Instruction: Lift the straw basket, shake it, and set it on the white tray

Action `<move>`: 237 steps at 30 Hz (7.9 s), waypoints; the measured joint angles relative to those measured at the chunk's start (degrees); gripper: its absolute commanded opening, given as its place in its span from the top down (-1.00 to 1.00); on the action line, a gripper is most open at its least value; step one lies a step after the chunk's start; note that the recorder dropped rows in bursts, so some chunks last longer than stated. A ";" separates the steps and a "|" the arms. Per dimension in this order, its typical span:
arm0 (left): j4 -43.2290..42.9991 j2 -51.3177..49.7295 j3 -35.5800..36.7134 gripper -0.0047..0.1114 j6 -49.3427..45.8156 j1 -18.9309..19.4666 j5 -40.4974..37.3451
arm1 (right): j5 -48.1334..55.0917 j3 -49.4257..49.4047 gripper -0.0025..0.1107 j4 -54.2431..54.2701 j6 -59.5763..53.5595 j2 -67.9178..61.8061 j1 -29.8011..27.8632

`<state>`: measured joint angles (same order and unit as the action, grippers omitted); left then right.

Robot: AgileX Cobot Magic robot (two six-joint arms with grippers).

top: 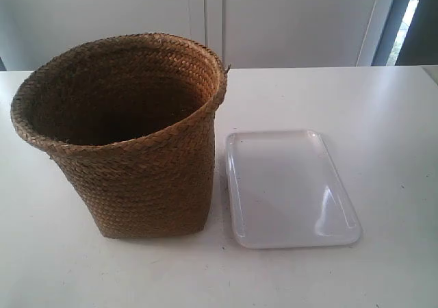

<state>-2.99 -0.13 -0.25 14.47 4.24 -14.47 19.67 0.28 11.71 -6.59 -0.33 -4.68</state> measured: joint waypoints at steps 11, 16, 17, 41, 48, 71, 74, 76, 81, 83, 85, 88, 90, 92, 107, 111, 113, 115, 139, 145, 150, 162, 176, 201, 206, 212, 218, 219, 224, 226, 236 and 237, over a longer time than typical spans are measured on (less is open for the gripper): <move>0.00 0.00 0.00 0.92 0.00 0.00 0.00 | 0.00 0.00 0.96 0.00 0.00 0.00 0.00; 0.00 0.00 0.00 0.92 0.00 0.00 0.00 | 0.00 0.00 0.96 0.00 0.00 0.00 0.00; 0.00 0.00 0.00 0.92 0.00 0.00 0.00 | 0.00 0.00 0.96 0.00 0.00 0.00 0.00; -13.12 0.00 0.00 0.92 -13.42 0.00 2.11 | -0.90 0.00 0.96 -6.65 -10.55 0.00 0.00; -13.24 0.00 0.00 0.92 -13.32 0.00 16.45 | -13.96 0.00 0.96 -6.45 -3.73 0.00 0.00; -13.35 0.00 0.00 0.92 0.14 0.00 40.42 | -35.09 0.00 0.96 -6.25 3.88 0.00 0.00; -13.35 0.00 0.00 0.92 5.45 0.00 41.37 | -41.67 0.00 0.96 -6.25 7.30 0.00 0.00; -13.35 0.00 0.00 0.92 7.90 0.00 41.61 | -45.07 0.00 0.96 -6.25 9.41 0.00 0.00; -13.04 0.00 0.00 0.92 15.02 0.00 41.70 | -48.08 0.00 0.96 -6.25 14.69 0.00 0.00; -12.64 0.00 0.00 0.92 19.90 0.00 41.70 | -48.33 0.00 0.96 -6.25 19.41 0.00 0.00; -12.28 0.00 0.00 0.92 25.20 0.00 41.70 | -48.47 0.00 0.96 -6.25 24.74 0.00 0.00; -11.89 0.00 0.00 0.92 29.81 0.00 41.73 | -48.55 0.00 0.96 -6.25 29.33 0.00 0.00; -11.89 0.00 0.00 0.92 31.38 0.00 41.73 | -48.69 0.00 0.96 -6.25 30.44 0.00 0.00; -11.89 0.00 0.00 0.92 35.30 0.00 42.62 | -48.91 0.00 0.96 -6.25 31.23 0.00 0.00; 1.46 0.00 -3.23 0.92 29.12 0.00 42.97 | -47.13 1.92 0.96 -5.47 43.29 -0.13 0.00; 19.70 -2.11 -12.50 0.92 2.23 0.00 39.78 | -47.24 9.49 0.96 -1.43 34.66 -3.92 0.00; 28.66 -5.88 -17.36 0.92 -11.68 0.00 39.69 | -47.35 14.71 0.96 0.65 26.39 -8.18 0.00; 35.26 -11.51 -22.50 0.92 -23.82 0.00 39.92 | -47.59 19.66 0.96 3.22 21.49 -13.51 0.00; 21.32 -75.34 -79.93 0.80 -26.11 0.29 -26.36 | 37.15 86.30 0.96 9.54 -5.69 -79.55 1.33; 23.12 -78.52 -82.14 -0.26 -25.31 0.29 -35.01 | 42.58 88.62 0.91 12.32 -10.74 -84.43 12.02; 23.12 -79.87 -82.14 -0.35 -25.28 0.29 -37.06 | 41.42 88.62 0.13 16.55 -11.07 -89.34 16.67; 23.12 -84.48 -82.14 -0.35 -25.05 0.29 -38.79 | 41.02 88.62 -0.45 26.84 -11.07 -94.06 17.26; 24.95 -88.76 -82.24 -0.34 -25.28 0.29 -38.65 | 33.82 88.62 -0.43 27.90 -10.97 -100.39 20.04; 38.03 -95.57 -82.24 0.92 -32.96 0.35 -40.64 | 29.05 88.62 0.96 27.28 -10.47 -104.12 21.29; 39.27 -94.29 -82.13 0.92 -35.64 -0.28 -38.26 | 27.67 88.62 0.96 23.99 -9.44 -101.41 21.29; 39.49 -88.13 -82.13 0.92 -36.40 -4.91 -32.15 | 26.00 88.62 0.96 16.04 -5.68 -94.86 21.29; 35.45 -82.43 -81.27 0.92 -36.40 -12.45 -25.96 | 25.39 85.53 0.96 13.12 -4.77 -86.81 21.29; 34.60 -81.57 -80.55 0.92 -36.40 -13.76 -24.70 | 25.24 84.36 0.96 12.76 -4.77 -85.33 21.29; 33.12 -76.97 -74.75 0.92 -36.26 -18.66 -18.51 | 22.93 77.06 0.96 10.63 -4.53 -77.85 22.50; 33.03 -74.73 -72.09 0.92 -36.26 -20.45 -16.07 | 21.19 73.89 0.96 10.32 -4.25 -74.94 23.10; 30.20 -61.82 -61.08 0.92 -36.04 -27.61 -10.10 | 14.48 58.02 0.96 12.91 -2.86 -59.05 27.55; 30.20 -61.35 -60.21 0.92 -36.04 -27.62 -8.04 | 12.80 56.74 0.96 13.24 -2.86 -58.53 27.63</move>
<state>27.21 -61.47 -60.46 -21.57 -23.38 -22.51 32.47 57.02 24.95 -9.45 -58.86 22.95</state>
